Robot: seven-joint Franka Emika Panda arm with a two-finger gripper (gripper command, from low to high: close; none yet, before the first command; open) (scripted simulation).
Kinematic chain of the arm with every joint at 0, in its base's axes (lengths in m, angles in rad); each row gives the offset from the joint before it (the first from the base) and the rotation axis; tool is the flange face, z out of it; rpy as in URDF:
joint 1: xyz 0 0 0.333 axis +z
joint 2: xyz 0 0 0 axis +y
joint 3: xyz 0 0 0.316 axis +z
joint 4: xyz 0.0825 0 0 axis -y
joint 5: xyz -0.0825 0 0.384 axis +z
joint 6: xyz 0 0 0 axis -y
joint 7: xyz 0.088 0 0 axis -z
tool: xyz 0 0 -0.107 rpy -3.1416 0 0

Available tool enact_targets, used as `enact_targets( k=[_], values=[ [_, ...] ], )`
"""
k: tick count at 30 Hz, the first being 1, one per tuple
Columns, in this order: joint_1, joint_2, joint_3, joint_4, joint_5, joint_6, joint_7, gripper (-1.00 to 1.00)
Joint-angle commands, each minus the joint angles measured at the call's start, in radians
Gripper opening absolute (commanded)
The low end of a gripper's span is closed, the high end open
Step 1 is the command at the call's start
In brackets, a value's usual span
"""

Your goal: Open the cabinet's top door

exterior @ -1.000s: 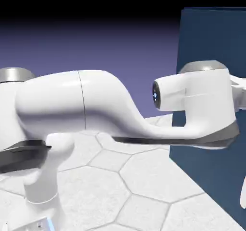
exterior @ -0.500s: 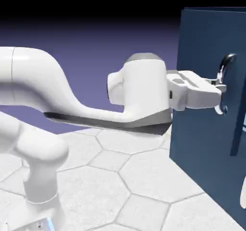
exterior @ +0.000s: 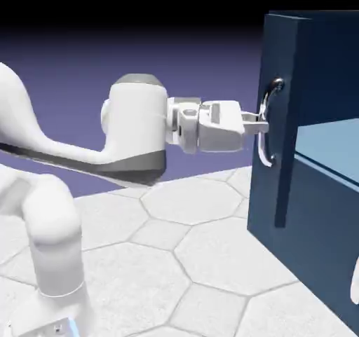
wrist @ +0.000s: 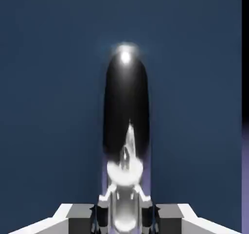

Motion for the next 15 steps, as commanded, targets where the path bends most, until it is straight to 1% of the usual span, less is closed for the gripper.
enact_targets(
  k=[1,10,15],
  values=[
    [-0.036,-0.017,0.031,-0.022,0.034,-0.001,-0.013,-1.0],
    [-0.349,-0.209,0.297,-0.196,0.398,0.044,-0.182,-1.0],
    [-0.45,-0.312,0.385,-0.269,0.615,0.069,-0.326,-1.0]
  ],
)
